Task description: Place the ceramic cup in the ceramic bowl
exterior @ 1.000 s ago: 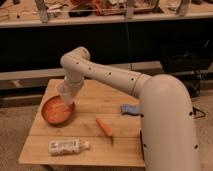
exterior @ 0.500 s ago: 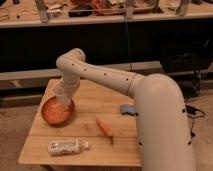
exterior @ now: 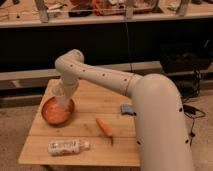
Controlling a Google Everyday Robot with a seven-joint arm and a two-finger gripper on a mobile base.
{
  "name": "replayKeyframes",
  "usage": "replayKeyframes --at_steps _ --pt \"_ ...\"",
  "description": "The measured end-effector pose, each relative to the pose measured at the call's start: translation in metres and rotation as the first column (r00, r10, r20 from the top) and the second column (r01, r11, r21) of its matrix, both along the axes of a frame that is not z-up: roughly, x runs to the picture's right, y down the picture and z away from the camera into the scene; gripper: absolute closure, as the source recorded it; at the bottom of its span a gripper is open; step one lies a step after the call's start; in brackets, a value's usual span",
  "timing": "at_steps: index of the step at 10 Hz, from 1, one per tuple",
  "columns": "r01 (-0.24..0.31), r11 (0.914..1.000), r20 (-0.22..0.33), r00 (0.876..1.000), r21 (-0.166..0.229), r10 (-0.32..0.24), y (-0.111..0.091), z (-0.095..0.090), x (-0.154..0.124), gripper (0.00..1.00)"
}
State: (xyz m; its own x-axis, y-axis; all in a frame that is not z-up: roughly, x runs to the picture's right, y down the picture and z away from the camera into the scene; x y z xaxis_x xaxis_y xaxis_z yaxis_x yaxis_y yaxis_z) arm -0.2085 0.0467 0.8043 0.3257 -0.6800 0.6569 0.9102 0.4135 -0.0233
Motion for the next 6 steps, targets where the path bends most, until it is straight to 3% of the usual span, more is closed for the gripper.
replayKeyframes --at_steps 1,6 --pt "0.004 1.0 0.004 1.0 0.001 -0.004 0.0001 -0.0001 -0.002 0.91" --pt "0.016 0.9999 0.014 1.0 0.005 -0.016 0.0006 0.0025 -0.0077 0.89"
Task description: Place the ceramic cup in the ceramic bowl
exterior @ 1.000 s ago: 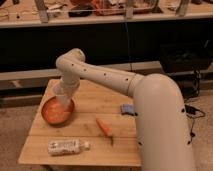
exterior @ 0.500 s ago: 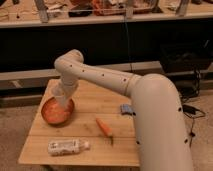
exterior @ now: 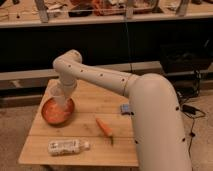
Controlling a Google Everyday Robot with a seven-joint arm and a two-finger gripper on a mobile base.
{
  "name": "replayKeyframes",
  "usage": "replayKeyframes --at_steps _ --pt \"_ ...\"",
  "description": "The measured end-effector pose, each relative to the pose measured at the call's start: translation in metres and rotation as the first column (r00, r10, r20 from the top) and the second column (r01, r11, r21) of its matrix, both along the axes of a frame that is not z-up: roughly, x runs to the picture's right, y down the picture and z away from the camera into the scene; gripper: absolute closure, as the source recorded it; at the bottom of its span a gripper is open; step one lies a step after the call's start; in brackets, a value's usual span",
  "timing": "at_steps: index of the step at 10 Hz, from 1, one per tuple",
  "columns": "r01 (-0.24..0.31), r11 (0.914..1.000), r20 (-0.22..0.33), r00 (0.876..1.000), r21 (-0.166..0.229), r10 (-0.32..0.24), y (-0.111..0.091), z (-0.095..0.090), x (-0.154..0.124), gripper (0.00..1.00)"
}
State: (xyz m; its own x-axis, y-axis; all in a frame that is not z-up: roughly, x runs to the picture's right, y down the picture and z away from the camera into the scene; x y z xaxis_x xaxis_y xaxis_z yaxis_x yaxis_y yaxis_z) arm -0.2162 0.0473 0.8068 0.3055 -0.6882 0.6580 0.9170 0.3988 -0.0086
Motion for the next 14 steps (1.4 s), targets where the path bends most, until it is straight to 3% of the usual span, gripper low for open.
replayKeyframes --at_steps 6,10,12,14 --pt "0.012 0.9999 0.016 1.0 0.007 -0.012 0.001 0.003 -0.006 0.81" --pt "0.021 0.9997 0.026 0.999 0.013 -0.021 0.002 0.005 -0.011 0.44" --pt "0.022 0.9996 0.027 0.999 0.015 -0.023 0.002 0.006 -0.011 0.42" --pt "0.025 0.9995 0.03 0.999 0.019 -0.025 0.002 0.007 -0.013 0.3"
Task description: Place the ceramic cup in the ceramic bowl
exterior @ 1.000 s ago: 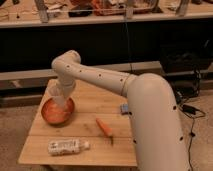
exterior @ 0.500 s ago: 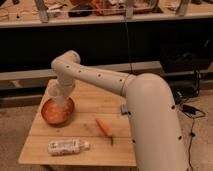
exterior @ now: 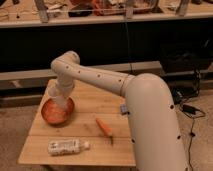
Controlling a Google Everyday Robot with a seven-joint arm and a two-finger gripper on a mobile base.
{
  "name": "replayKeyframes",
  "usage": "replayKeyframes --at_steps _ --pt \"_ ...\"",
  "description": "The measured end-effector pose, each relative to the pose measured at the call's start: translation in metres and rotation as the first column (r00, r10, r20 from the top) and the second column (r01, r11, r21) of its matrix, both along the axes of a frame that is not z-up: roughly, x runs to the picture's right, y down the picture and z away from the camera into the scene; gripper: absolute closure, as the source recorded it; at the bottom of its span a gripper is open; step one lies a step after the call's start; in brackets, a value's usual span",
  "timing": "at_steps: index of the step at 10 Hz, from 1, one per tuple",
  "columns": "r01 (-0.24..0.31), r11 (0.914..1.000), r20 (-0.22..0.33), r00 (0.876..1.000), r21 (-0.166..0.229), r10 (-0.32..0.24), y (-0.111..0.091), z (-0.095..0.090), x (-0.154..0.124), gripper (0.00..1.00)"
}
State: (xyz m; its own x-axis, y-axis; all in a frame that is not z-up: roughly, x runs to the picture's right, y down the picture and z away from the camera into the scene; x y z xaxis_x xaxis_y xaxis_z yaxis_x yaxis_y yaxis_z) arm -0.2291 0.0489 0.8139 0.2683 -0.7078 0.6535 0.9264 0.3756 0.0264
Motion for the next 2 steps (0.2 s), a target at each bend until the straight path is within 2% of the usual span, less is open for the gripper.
replayKeyframes --at_steps 1,2 --pt "0.002 1.0 0.002 1.0 0.001 -0.002 0.0004 0.0004 -0.0009 0.31" --pt "0.005 1.0 0.004 1.0 0.003 -0.005 0.0005 0.0007 -0.0019 0.37"
